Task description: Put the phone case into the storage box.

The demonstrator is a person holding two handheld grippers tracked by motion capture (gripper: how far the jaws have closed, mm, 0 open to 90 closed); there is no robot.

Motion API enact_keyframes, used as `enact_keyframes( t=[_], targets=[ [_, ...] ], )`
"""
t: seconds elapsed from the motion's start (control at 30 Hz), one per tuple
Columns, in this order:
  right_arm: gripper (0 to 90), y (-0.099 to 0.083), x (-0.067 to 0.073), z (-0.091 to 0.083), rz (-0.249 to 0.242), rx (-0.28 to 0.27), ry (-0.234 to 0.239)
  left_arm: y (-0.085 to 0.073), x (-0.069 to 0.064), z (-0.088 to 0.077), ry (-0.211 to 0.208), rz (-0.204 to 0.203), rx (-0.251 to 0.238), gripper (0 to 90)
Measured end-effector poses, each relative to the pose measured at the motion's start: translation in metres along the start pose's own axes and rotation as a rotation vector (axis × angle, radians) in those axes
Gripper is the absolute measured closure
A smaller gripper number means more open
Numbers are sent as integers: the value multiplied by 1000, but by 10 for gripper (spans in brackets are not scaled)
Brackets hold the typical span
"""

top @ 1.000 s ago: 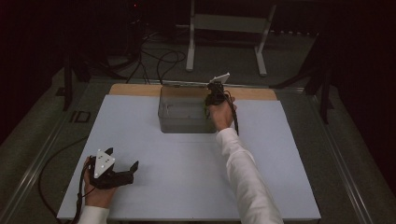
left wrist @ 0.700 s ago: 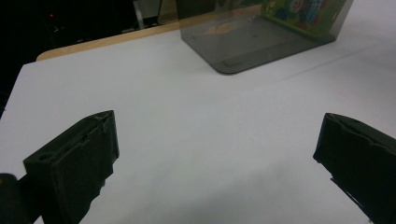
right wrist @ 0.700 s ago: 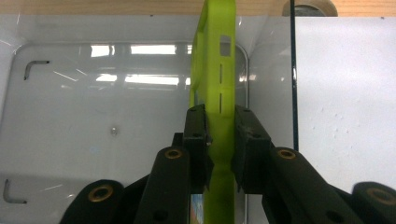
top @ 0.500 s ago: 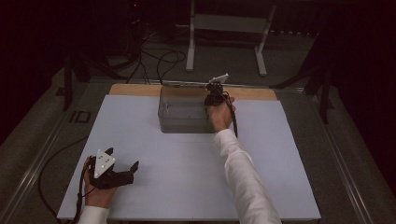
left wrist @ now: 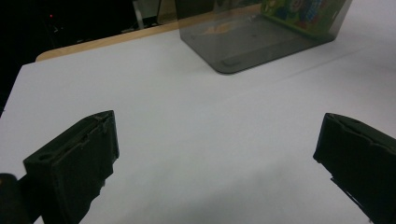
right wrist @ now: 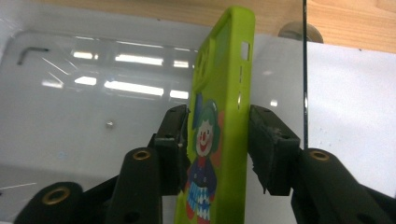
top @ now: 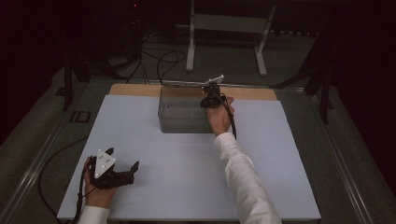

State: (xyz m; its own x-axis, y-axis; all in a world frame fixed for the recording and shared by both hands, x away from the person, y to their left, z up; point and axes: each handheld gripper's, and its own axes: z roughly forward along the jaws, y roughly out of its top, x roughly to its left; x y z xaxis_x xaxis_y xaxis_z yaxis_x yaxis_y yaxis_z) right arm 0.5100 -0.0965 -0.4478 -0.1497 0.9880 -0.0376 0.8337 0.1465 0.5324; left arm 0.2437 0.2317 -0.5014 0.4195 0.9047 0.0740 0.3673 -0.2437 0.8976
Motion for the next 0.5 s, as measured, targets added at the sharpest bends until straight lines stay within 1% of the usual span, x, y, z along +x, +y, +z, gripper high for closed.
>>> enact_keyframes(
  t=[0.17, 0.2, 0.27, 0.3, 0.33, 0.37, 0.43, 0.5],
  targets=[
    [544, -2, 1, -3, -18, -12, 2, 0, 0, 0, 1, 1, 3, 0],
    [521, -3, 1, -8, -38, -26, 9, 0, -1, 0, 0, 3, 4, 0],
    [492, -3, 2, -12, -51, -39, 16, 0, -1, 1, 0, 3, 5, 0],
    [463, -3, 2, -14, -70, -50, 7, 0, -1, 1, 0, 3, 5, 0],
    [467, -3, 2, -17, -89, -58, -9, 0, -1, 1, -1, 4, 5, 0],
    [457, -3, 2, -19, -100, -71, -8, 0, -1, 1, -1, 5, 5, 0],
    [430, -3, 1, -23, -108, -84, 1, 0, -1, 1, -1, 3, 5, 0],
    [382, -3, -1, -26, -128, -100, 9, 0, -1, 1, 0, 3, 4, 0]
  ],
)
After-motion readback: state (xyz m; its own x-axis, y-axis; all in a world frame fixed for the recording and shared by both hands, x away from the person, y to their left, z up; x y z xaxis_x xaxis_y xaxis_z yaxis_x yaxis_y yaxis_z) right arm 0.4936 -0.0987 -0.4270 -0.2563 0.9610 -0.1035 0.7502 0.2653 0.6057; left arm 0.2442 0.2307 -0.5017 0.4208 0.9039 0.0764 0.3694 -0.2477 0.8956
